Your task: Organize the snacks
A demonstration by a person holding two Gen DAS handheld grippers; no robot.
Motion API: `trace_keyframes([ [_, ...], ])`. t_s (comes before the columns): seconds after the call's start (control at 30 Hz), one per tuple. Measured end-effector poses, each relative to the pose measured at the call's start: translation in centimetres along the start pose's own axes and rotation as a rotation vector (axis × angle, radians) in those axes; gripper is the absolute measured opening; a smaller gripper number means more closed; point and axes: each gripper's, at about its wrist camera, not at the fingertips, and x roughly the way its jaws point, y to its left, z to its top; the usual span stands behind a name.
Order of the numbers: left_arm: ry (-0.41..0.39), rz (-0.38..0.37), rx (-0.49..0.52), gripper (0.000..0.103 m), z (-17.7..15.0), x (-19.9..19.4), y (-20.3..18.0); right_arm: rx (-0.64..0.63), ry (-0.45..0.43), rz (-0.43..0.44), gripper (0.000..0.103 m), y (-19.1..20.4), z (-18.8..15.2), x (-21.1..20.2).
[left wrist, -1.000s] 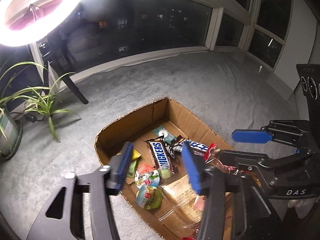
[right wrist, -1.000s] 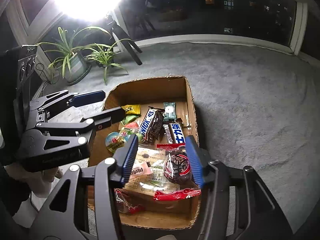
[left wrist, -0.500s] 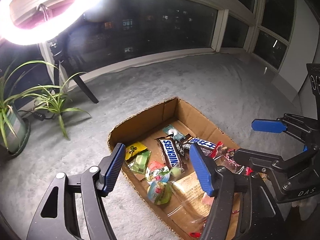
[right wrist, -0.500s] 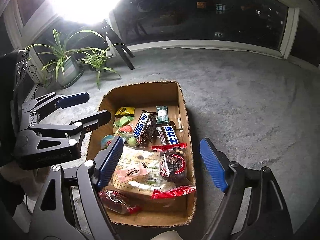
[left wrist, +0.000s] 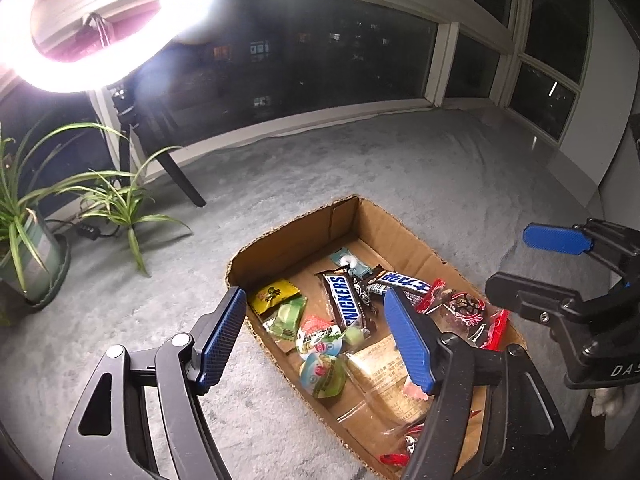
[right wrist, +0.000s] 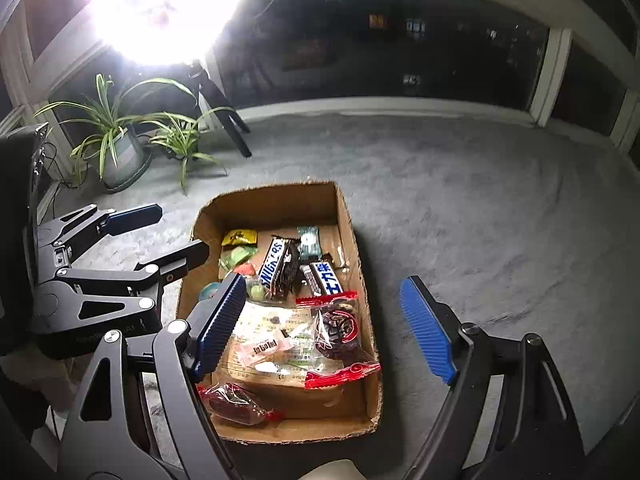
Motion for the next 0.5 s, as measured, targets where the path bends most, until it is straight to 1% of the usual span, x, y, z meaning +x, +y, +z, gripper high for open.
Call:
trace_keyframes([
  [0.1, -0.019, -0.001, -0.018, 0.071, 0.0, -0.8, 0.1, -0.006, -0.030, -0.011, 0.085, 0.7, 0.1, -1.4],
  [0.17, -0.033, -0.006, -0.032, 0.071, -0.1, -1.5, 0.2, -0.008, -0.054, -0.013, 0.093, 1.0, 0.2, -2.2],
  [0.33, -0.068, -0.007, -0.047, 0.071, -0.7, -3.6, 0.5, -0.031, -0.099, -0.025, 0.094, 2.6, 0.3, -4.3],
  [0.5, -0.097, -0.009, -0.063, 0.071, -1.4, -5.9, 1.0, -0.035, -0.125, -0.014, 0.094, 4.1, 0.2, -5.8],
])
